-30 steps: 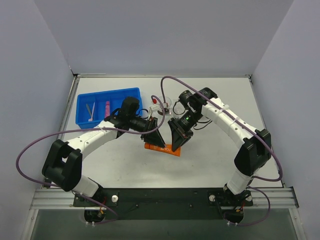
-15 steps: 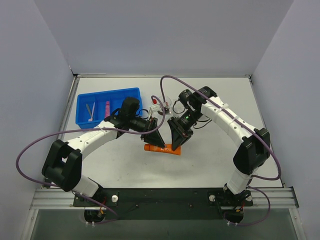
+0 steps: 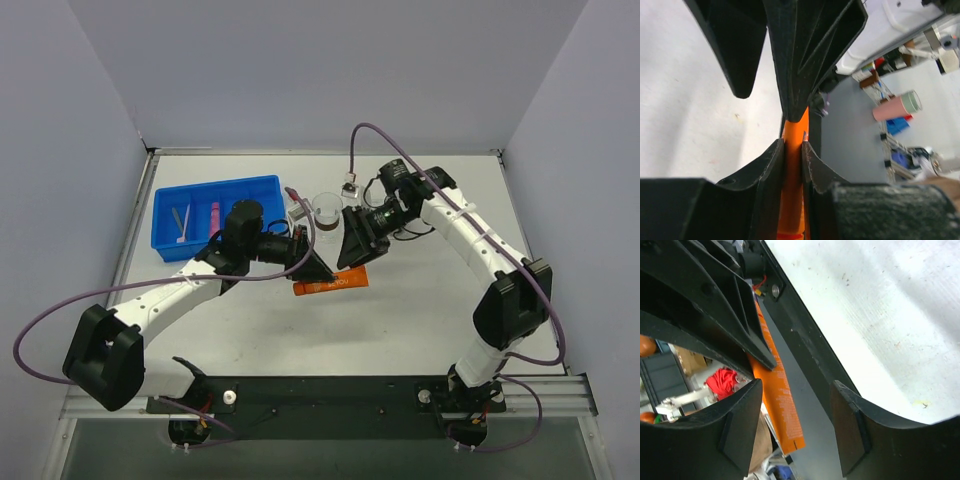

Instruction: Prepare toiletry sets of a toothbrush and toothpaste on the tray

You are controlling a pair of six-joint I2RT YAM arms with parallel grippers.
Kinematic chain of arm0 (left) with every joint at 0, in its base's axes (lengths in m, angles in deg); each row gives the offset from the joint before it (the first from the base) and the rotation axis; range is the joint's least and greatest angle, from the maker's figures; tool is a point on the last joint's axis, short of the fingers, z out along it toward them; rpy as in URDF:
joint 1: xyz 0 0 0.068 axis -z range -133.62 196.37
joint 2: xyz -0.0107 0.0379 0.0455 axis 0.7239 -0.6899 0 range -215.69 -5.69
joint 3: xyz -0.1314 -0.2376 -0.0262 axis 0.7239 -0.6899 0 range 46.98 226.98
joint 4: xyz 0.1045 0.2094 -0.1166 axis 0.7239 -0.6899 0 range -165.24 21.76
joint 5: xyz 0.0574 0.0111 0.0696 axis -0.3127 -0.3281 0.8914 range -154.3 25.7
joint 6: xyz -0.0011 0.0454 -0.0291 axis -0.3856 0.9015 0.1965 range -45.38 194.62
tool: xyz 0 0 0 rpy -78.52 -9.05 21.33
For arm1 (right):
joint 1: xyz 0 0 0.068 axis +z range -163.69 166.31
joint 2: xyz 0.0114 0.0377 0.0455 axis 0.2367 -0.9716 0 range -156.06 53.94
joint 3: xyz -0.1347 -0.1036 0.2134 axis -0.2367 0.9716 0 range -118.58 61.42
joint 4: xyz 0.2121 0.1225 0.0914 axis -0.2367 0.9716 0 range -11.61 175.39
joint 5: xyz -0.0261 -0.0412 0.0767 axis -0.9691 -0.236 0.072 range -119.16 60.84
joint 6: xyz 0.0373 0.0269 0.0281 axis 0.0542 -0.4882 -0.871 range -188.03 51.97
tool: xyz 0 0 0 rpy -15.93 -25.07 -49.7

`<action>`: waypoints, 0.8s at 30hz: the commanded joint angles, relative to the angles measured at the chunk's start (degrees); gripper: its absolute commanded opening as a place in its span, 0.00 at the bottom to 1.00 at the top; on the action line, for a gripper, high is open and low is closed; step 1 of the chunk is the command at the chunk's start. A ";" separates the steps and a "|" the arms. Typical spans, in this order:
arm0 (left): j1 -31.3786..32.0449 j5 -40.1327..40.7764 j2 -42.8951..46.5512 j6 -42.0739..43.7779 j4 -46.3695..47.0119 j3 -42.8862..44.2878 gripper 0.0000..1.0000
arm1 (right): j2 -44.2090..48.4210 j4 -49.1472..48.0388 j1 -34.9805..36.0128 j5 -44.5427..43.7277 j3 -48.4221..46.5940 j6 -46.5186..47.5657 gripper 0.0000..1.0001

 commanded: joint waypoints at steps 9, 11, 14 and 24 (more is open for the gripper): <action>-2.62 12.37 1.82 -14.94 25.08 -3.70 0.00 | 12.65 -25.55 -12.70 8.76 9.57 -19.50 0.52; -2.80 12.98 0.51 -17.05 26.33 -2.82 0.00 | 12.66 -25.99 -12.70 9.38 9.74 -19.42 0.51; -3.15 13.16 -1.08 -20.74 30.88 -2.11 0.00 | 13.01 -26.17 -12.70 10.35 10.62 -19.07 0.49; -4.56 11.23 -3.45 -26.64 37.22 -1.41 0.00 | 13.62 -26.61 -12.70 13.16 11.50 -18.54 0.44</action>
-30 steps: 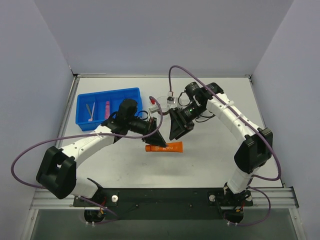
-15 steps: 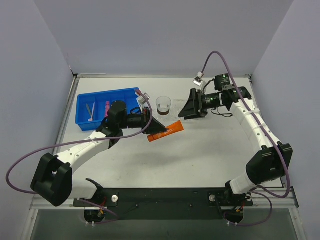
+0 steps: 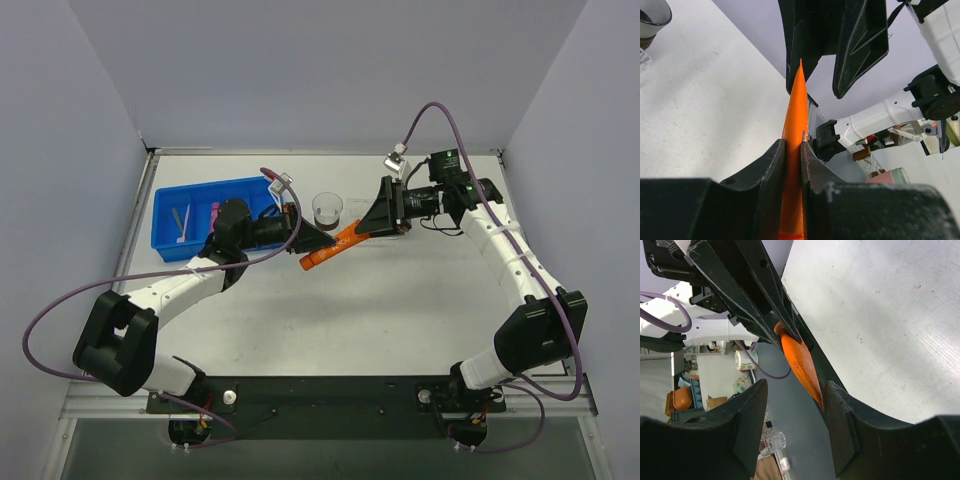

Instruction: Prepare toiletry sets of a toothbrush and toothpaste on the tray

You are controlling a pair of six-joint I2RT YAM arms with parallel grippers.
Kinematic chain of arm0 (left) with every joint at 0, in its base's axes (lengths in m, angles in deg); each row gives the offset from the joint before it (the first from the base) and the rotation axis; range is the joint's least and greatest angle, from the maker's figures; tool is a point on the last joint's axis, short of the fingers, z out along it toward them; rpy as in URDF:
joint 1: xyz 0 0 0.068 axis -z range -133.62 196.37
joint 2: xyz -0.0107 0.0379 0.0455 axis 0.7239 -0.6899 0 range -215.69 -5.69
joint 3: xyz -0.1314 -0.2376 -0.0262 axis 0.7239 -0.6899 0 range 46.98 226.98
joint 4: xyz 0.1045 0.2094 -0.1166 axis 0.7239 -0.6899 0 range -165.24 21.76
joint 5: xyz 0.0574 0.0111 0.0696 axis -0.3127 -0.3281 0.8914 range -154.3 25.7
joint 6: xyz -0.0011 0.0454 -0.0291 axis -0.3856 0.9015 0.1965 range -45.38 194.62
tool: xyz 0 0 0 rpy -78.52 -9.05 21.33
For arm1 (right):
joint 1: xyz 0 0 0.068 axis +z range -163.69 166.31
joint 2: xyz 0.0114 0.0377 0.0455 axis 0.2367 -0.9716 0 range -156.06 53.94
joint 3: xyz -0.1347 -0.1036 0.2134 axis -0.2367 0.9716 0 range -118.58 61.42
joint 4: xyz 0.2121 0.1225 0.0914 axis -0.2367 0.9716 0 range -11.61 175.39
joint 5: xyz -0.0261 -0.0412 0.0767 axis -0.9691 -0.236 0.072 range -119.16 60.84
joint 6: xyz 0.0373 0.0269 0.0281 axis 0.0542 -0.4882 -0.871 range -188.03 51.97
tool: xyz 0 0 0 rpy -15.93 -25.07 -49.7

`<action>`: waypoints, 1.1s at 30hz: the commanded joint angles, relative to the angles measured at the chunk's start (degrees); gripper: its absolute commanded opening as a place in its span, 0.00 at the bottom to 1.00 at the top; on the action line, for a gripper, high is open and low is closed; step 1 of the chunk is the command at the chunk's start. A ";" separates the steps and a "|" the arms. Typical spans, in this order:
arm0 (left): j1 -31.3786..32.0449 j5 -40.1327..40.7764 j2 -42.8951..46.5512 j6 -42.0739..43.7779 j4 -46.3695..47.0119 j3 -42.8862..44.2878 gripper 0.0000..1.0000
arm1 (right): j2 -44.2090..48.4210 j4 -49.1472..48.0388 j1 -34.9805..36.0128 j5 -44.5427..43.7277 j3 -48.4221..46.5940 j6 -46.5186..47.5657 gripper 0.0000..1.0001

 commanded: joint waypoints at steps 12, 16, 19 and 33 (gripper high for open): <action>-2.05 -2.93 0.07 -4.42 8.80 2.50 0.00 | 0.88 -3.14 0.28 5.15 -0.52 -0.62 0.28; -2.05 -3.45 -0.02 -4.42 8.62 2.50 0.00 | 0.79 -3.94 0.28 5.15 -0.35 -0.97 0.27; -2.05 -3.63 -0.11 -4.42 8.62 2.59 0.00 | 0.70 -4.37 0.28 5.15 -0.17 -1.23 0.23; -2.05 -5.48 -0.82 -1.27 3.71 5.05 0.00 | 0.61 -8.68 1.08 3.84 -0.17 -3.17 0.00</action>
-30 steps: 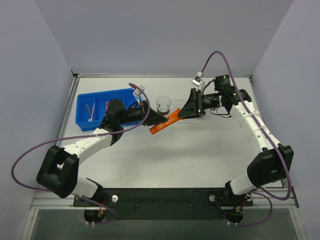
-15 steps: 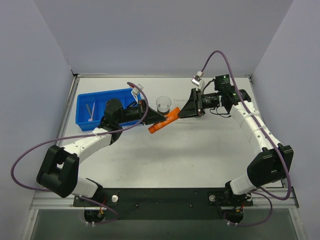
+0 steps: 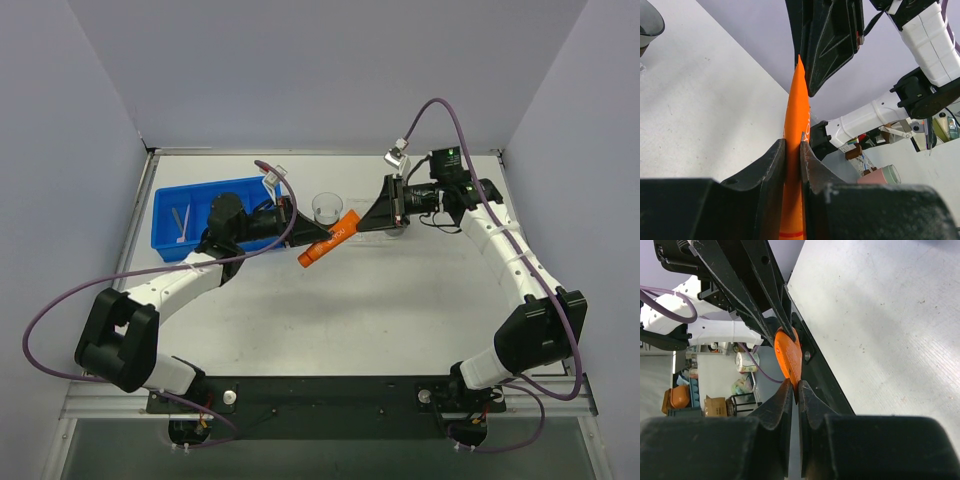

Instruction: Prepare toiletry sets of a toothbrush and toothpaste on the tray

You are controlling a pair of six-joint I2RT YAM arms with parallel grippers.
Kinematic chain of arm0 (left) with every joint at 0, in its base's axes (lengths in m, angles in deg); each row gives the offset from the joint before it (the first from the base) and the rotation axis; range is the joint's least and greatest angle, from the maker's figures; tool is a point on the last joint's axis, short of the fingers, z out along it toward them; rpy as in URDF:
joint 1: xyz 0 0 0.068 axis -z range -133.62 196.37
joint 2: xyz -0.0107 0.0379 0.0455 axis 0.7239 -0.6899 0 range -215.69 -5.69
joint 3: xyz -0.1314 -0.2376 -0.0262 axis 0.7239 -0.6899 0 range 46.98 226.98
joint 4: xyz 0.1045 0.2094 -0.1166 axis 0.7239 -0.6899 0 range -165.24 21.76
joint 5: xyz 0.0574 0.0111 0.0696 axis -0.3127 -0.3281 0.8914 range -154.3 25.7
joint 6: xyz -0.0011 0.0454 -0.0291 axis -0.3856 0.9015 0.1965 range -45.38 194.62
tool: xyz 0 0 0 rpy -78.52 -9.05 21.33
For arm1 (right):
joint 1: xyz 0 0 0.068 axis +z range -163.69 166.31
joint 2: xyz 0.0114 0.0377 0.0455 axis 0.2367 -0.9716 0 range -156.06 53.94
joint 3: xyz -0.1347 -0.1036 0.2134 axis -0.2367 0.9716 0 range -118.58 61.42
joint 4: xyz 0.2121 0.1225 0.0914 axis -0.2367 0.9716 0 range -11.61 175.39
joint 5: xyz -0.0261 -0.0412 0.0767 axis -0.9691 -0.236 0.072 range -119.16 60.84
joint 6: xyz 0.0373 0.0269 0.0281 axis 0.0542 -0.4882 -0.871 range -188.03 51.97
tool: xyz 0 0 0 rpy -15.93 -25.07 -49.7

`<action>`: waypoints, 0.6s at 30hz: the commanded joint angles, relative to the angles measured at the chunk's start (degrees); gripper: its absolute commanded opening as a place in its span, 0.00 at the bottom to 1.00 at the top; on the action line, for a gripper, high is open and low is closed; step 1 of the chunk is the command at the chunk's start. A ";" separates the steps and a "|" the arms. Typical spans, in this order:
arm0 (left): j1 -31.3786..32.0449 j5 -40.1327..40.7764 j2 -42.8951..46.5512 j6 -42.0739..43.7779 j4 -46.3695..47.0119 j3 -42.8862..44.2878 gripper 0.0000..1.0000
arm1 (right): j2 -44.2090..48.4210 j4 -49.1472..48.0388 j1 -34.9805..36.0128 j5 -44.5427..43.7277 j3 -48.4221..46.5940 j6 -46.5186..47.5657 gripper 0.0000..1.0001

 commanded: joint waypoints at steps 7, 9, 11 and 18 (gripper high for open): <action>0.09 2.45 1.97 10.69 -9.98 6.26 0.55 | 3.79 -5.54 0.79 -4.47 -0.26 -0.70 0.00; -0.17 4.30 2.32 13.14 -12.00 7.32 0.59 | 4.76 -5.63 0.62 -6.06 -0.34 -0.34 0.00; -0.70 5.18 2.32 15.26 -14.37 8.98 0.61 | 5.47 -5.63 0.62 -8.69 -0.43 0.01 0.00; -3.77 12.11 4.07 19.57 -17.63 10.57 0.68 | 8.63 -3.88 0.53 -18.27 -1.66 3.34 0.00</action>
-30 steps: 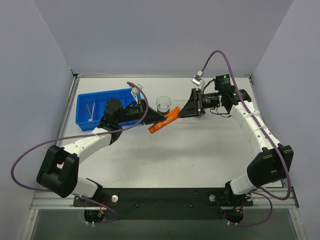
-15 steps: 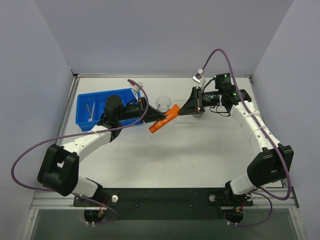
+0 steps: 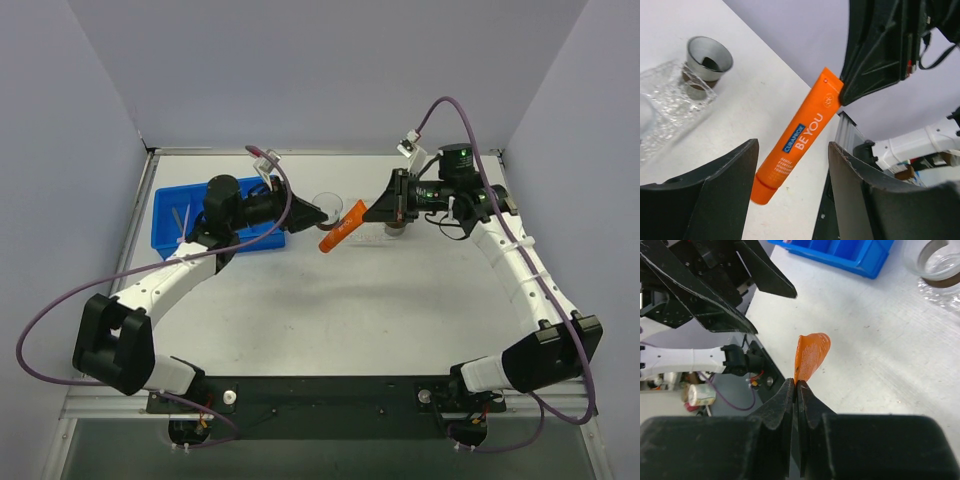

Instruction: Prepare toiletry sets of a toothbrush and toothpaste on the tray

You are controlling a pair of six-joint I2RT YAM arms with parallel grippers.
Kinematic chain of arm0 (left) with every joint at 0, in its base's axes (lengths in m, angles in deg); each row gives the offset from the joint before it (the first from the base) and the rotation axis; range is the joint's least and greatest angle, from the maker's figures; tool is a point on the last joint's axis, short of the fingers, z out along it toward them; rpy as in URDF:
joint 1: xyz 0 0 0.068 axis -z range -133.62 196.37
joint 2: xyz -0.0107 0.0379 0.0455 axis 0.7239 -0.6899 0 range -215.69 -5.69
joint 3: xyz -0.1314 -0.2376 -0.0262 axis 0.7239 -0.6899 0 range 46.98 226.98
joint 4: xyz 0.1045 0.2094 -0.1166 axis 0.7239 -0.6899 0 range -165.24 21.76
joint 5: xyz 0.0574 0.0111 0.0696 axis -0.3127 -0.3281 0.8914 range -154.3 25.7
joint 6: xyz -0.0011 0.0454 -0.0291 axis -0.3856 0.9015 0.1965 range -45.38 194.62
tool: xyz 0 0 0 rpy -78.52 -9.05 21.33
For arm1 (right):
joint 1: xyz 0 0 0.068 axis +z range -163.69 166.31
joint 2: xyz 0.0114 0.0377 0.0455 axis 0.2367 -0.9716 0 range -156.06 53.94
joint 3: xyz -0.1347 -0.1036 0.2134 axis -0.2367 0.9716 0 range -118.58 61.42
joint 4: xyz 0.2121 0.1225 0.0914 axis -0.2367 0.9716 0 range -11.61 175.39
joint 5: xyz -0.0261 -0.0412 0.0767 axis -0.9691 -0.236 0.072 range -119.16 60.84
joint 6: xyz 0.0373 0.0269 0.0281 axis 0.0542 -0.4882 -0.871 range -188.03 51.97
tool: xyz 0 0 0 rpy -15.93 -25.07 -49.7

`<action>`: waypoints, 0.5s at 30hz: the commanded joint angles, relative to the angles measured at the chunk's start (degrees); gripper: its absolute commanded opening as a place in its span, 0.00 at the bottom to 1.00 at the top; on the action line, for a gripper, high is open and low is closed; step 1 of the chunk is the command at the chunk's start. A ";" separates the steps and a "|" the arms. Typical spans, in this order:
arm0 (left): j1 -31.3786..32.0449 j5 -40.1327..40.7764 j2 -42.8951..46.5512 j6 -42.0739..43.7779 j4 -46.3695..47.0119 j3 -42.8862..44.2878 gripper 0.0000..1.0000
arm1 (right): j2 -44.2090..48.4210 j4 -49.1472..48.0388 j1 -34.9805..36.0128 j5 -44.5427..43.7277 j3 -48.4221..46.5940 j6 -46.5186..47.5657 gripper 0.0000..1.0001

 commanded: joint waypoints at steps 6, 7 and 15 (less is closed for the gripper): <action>-5.54 10.95 6.25 10.40 -6.38 3.30 0.68 | 2.73 2.15 0.00 -16.14 -5.34 7.36 0.00; -5.98 11.65 6.61 10.93 -6.90 3.30 0.68 | 2.38 2.94 0.09 -17.74 -6.22 8.07 0.00; -8.79 24.83 11.00 13.66 -13.49 1.98 0.68 | -1.48 4.79 0.27 -31.02 -11.50 16.07 0.00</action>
